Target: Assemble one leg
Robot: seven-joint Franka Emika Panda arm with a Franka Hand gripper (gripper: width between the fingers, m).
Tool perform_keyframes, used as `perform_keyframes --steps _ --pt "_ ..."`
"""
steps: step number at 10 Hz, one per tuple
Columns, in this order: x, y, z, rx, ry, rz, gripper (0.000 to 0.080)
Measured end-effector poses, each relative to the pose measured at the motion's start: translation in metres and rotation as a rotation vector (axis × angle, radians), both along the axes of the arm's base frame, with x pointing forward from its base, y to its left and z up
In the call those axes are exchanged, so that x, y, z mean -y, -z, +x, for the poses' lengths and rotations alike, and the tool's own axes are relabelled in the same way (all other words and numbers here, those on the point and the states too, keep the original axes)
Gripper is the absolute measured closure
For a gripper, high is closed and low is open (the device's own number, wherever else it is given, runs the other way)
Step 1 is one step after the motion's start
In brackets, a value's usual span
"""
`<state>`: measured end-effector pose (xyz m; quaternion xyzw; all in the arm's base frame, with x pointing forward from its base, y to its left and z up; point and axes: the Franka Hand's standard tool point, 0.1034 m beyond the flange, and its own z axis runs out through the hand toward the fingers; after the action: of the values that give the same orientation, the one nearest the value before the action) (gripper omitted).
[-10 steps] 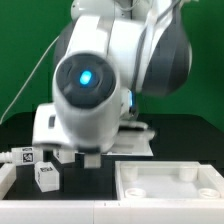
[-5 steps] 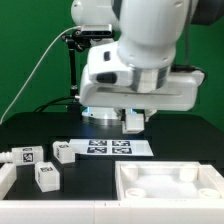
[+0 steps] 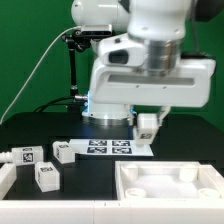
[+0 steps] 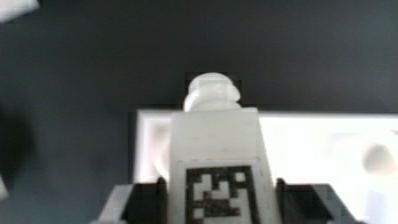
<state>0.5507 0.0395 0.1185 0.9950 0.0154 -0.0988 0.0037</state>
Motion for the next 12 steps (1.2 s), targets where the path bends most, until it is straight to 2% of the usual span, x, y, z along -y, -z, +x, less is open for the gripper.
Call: perform_keyframes --steps 1,2,3,7,8,9,11,12 --pt "-0.005 -0.006 0.022 0.12 -0.016 0.001 0.0515" --pt "-0.016 -0.008 0.03 0.226 -0.035 0.002 0.0515" --pt "-0.024 -0.007 0.02 0.245 -0.014 -0.009 0.0515" --pt "-0.026 -0.004 0.028 0.482 -0.012 0.0 0.0515" --pt "-0.047 -0.006 0.038 0.581 0.016 0.02 0.0515" --pt "-0.06 -0.002 0.047 0.64 -0.003 0.028 0.0515" --pt "-0.067 0.003 0.057 0.747 0.008 0.036 0.0515" --pt "-0.066 0.0 0.059 0.835 0.001 0.036 0.0515"
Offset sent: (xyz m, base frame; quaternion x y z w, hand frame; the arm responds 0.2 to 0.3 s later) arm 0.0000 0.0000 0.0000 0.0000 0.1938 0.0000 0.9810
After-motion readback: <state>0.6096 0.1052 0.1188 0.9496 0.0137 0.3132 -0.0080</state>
